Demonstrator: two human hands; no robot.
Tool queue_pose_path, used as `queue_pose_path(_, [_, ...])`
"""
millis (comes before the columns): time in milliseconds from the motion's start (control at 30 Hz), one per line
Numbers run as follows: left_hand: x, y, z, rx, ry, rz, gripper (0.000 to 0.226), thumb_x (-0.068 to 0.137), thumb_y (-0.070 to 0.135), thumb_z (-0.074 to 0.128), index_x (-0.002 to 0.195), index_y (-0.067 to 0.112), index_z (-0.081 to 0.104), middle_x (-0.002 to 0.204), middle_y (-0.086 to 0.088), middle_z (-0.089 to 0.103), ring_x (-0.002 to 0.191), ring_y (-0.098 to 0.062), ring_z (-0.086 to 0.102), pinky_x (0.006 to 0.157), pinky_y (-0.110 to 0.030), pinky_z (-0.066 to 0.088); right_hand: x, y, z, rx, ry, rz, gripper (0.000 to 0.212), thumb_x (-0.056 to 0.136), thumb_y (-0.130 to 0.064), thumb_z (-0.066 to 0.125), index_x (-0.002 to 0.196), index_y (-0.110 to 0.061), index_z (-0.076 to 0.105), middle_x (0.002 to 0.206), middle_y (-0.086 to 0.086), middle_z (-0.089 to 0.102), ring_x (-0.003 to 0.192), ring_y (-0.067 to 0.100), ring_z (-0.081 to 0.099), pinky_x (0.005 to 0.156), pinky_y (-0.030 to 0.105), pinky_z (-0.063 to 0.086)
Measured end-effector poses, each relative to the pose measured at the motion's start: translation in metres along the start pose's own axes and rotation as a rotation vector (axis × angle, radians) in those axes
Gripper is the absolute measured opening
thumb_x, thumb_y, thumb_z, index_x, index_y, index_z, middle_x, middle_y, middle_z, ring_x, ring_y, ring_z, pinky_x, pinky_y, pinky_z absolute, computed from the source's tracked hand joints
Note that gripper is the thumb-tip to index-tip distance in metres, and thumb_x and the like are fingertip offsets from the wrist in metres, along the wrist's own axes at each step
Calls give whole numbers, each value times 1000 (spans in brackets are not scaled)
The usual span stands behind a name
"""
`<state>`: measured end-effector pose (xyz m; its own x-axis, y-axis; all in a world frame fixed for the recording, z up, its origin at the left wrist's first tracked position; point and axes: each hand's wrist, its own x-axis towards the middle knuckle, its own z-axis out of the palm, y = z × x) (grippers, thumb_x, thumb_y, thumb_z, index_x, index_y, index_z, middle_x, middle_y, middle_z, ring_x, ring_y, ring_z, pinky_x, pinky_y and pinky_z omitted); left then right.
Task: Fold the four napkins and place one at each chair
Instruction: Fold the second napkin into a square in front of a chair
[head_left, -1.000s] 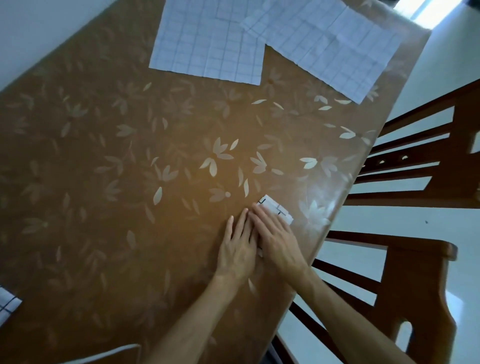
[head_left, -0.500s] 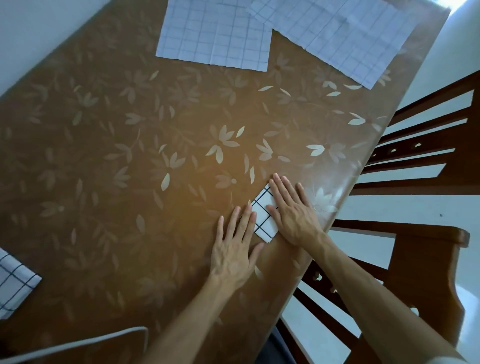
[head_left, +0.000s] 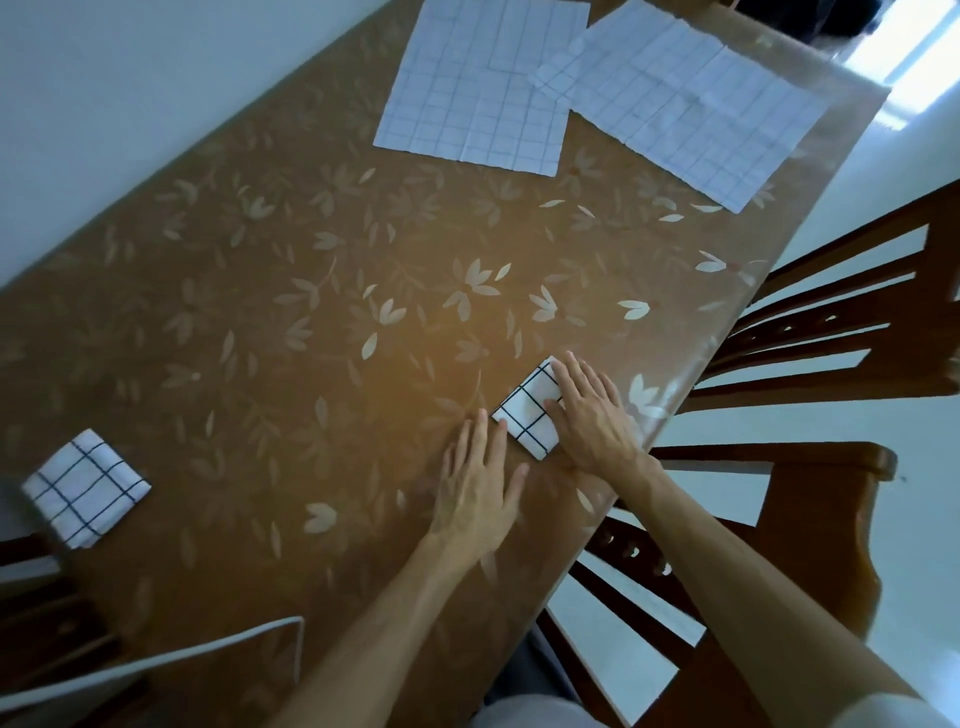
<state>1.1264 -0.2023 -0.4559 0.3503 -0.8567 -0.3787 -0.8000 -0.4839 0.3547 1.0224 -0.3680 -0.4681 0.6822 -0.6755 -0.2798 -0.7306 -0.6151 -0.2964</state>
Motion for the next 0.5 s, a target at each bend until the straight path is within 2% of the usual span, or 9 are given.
queue_pose_path(267, [-52,8,-35,-29,46,-105,59,104,45,28,155,16,20,163,-9,18,150,-26,16,120,-44,23,-54,-14,-42,22,43,-65,41,103,-30,38,140,-14,48,149,8,45,137,30,39,113,43,28])
queue_pose_path(400, [-93,15,-37,0,113,-164,57,104,43,31,153,14,25,160,-9,27,146,-27,26,117,-43,28,-93,-17,-55,26,85,-121,34,99,-27,44,123,-10,60,129,11,60,121,33,54,101,48,42])
queue_pose_path(500, [-120,23,-32,6,155,-181,56,104,44,32,152,16,28,158,-8,30,143,-26,30,116,-41,28,-124,-12,-62,-10,111,-168,29,99,-26,41,112,-10,62,115,8,64,111,30,59,93,45,46])
